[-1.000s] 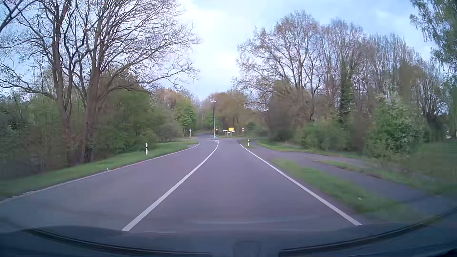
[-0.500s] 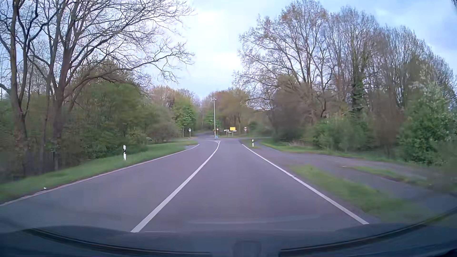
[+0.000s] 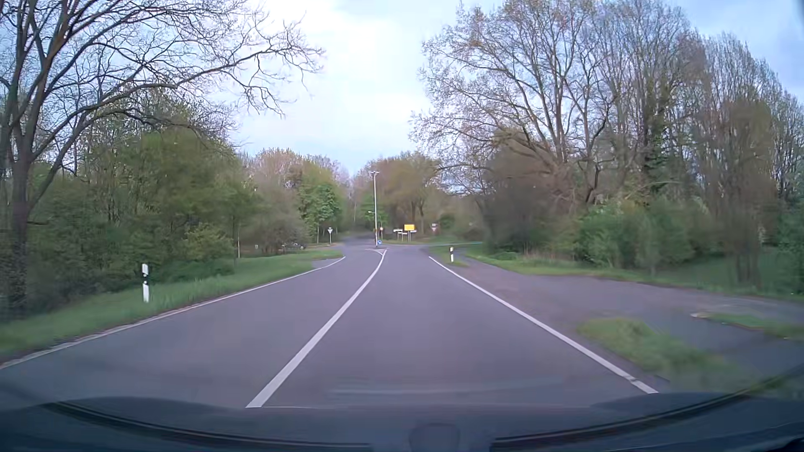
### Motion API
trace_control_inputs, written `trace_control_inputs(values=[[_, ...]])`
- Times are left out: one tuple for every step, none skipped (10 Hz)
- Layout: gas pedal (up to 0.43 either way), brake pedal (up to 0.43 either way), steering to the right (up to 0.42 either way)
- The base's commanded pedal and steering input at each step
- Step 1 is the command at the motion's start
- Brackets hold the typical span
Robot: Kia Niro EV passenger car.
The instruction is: Follow the waypoints while adhering to traffic rules and regulations
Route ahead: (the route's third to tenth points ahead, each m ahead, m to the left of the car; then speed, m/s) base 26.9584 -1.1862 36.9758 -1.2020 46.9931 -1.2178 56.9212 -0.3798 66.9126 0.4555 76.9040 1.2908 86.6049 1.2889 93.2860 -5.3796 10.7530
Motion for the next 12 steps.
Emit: trace_control_inputs(values=[[0.079,0.0,0.001],[0.079,0.0,0.003],[0.079,0.0,0.003],[0.079,0.0,0.003],[0.067,0.0,0.003],[0.067,0.0,0.003],[0.067,0.0,0.004],[0.059,0.0,0.004],[0.047,0.0,0.005],[0.039,0.0,0.005],[0.02,0.0,0.005],[0.02,0.0,0.004]])
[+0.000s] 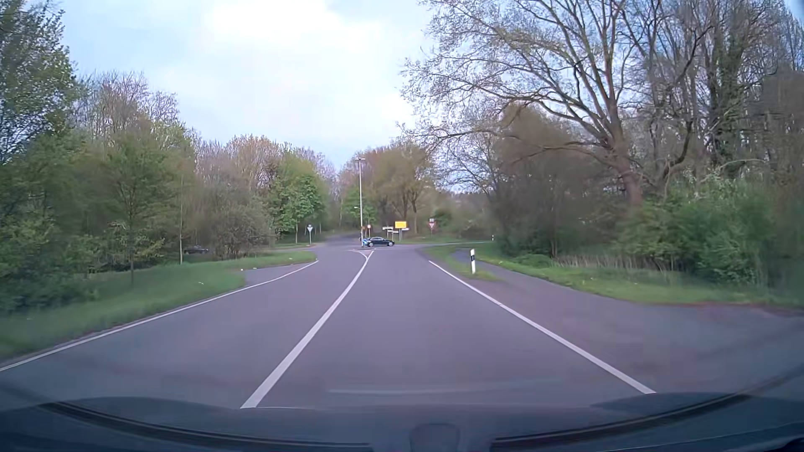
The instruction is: Follow the waypoints while adhering to traffic rules and regulations
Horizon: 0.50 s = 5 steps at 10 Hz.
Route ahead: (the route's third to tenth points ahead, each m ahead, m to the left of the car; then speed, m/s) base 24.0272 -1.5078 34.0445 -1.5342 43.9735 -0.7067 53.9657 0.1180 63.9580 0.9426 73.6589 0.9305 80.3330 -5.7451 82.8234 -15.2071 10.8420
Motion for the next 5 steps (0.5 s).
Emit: trace_control_inputs(values=[[0.02,0.0,0.004],[0.008,0.0,0.002],[0.008,0.0,0.002],[0.008,0.0,0.001],[0.008,0.0,0.0]])
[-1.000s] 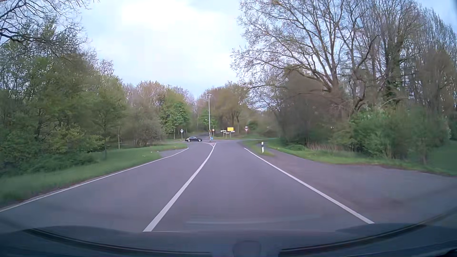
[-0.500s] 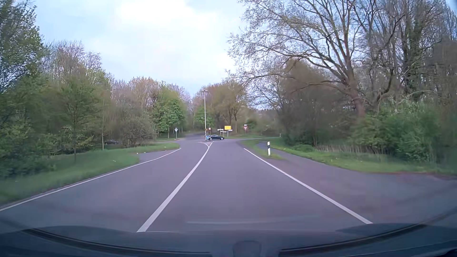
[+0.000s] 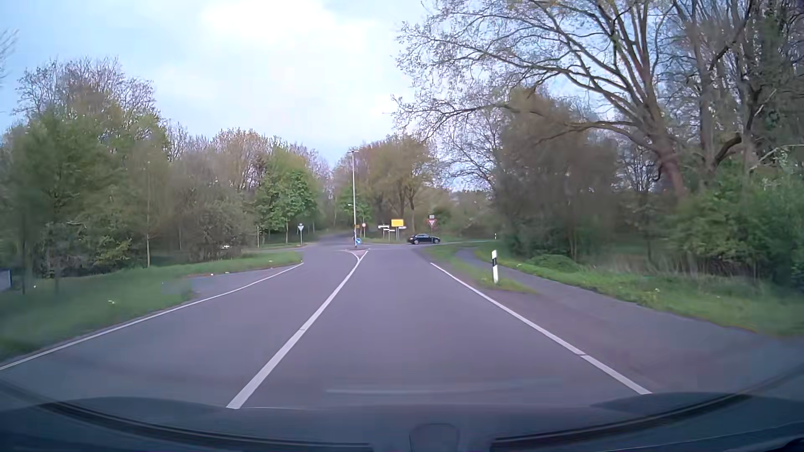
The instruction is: Follow the waypoints while adhering to traffic rules and regulations
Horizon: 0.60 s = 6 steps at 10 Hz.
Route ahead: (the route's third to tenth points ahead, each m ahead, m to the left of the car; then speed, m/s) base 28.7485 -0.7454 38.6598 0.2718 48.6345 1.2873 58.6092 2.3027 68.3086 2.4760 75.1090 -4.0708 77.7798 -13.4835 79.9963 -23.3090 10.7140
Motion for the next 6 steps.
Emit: trace_control_inputs(values=[[0.008,0.0,-0.001],[0.008,0.0,-0.001],[0.008,0.0,-0.001],[0.008,0.0,-0.001],[0.008,0.0,-0.002],[0.008,0.0,-0.004]])
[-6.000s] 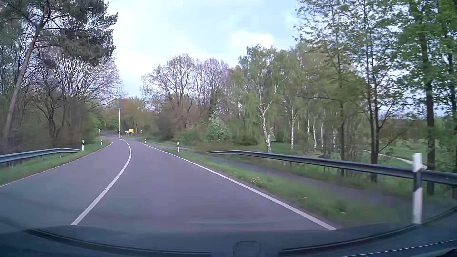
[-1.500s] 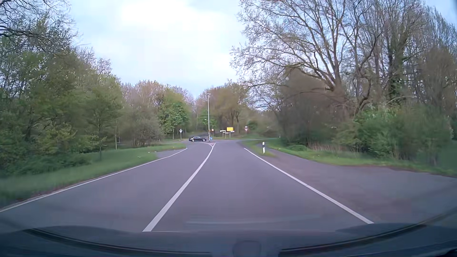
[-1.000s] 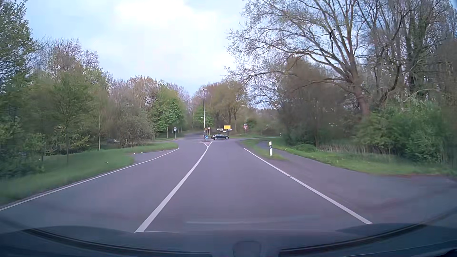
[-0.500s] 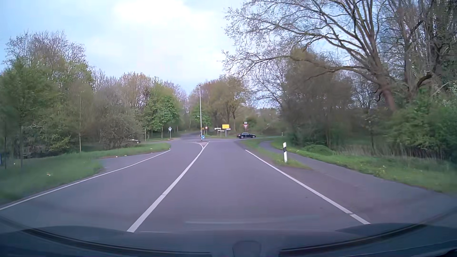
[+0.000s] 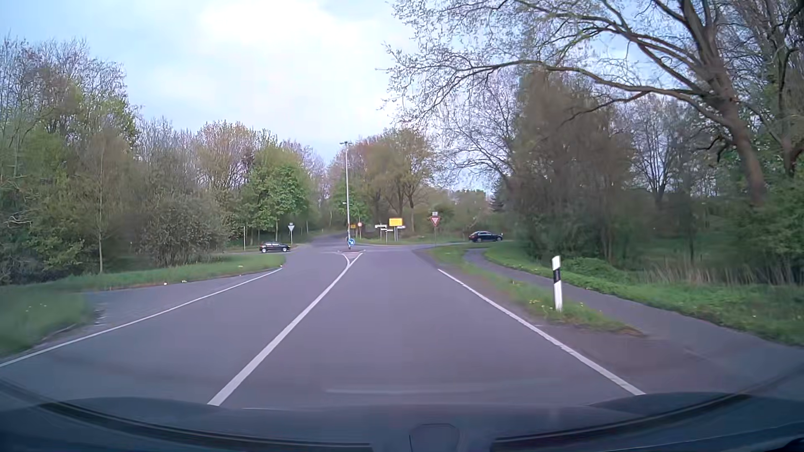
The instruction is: Follow the waypoints while adhering to traffic rules and regulations
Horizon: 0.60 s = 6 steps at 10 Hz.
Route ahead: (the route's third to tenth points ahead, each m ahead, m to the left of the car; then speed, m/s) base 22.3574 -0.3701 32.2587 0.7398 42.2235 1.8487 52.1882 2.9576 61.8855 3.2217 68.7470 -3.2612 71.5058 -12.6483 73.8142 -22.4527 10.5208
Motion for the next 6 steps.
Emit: trace_control_inputs(values=[[0.008,0.0,-0.006],[0.0,0.0,-0.008],[0.0,0.0,-0.009],[0.0,0.0,-0.01],[0.0,0.0,-0.01],[0.0,0.0,-0.011]])
